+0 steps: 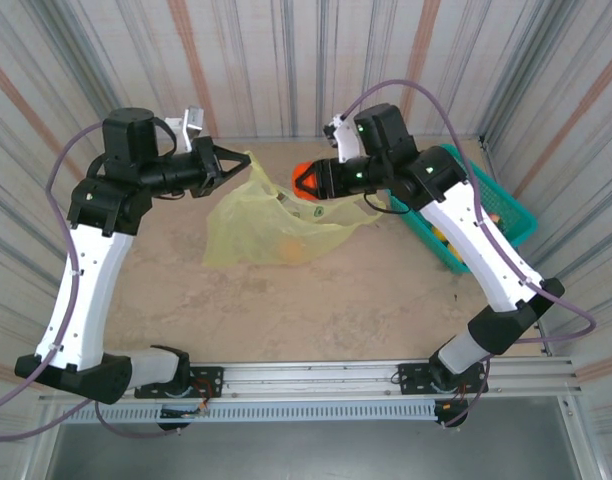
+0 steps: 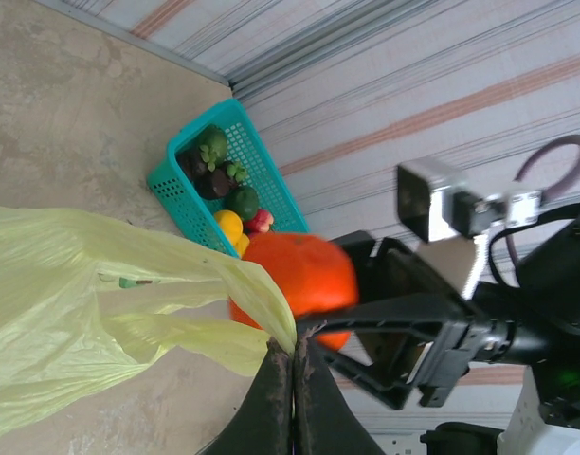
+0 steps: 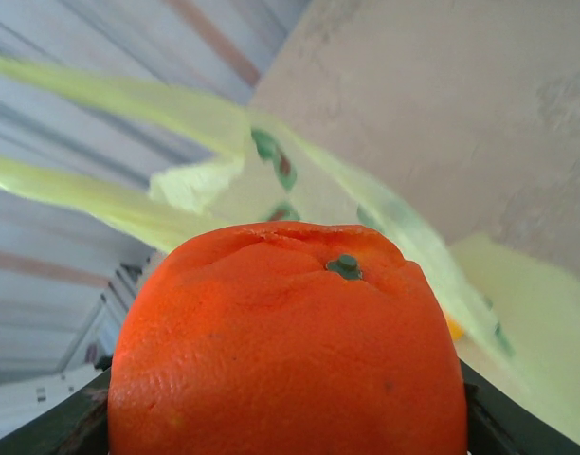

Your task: Place the fake fruits into the plastic bag and tie a complex knot

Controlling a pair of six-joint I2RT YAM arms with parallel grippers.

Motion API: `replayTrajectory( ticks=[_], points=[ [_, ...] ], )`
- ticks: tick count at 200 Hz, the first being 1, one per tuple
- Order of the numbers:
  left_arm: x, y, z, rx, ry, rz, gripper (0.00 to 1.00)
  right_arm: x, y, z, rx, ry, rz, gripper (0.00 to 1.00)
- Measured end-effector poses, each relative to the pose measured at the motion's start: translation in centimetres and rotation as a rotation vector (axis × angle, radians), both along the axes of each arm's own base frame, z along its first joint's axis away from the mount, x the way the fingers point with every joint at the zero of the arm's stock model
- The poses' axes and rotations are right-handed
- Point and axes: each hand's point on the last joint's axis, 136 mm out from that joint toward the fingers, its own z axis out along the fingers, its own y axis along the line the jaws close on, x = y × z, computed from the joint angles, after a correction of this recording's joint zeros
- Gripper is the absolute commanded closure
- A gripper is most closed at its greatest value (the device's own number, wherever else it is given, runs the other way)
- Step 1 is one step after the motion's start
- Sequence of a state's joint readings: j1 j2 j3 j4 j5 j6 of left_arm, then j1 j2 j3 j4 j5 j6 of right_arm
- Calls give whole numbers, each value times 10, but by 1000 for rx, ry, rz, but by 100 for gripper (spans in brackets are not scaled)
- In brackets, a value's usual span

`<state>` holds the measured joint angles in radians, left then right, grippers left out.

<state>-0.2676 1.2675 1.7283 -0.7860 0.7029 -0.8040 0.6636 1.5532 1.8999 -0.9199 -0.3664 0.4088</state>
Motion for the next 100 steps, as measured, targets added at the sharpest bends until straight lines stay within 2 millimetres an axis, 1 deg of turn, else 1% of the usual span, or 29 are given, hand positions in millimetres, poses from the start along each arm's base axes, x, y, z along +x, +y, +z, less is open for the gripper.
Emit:
replayTrajectory(
  ticks=[11, 52, 71, 100],
  points=[
    [-1, 2, 1, 0, -4, -2, 100, -5, 1, -9, -19, 24, 12, 40],
    [-4, 4, 4, -11, -9, -13, 100, -18, 3, -28, -88, 63, 45, 38],
    [-6, 3, 5, -15, -11, -28, 100, -17, 5, -45, -144, 90, 44, 38],
    [-11, -1, 8, -31, -16, -63, 100, -6, 4, -69, -218, 116, 28, 37]
  ],
)
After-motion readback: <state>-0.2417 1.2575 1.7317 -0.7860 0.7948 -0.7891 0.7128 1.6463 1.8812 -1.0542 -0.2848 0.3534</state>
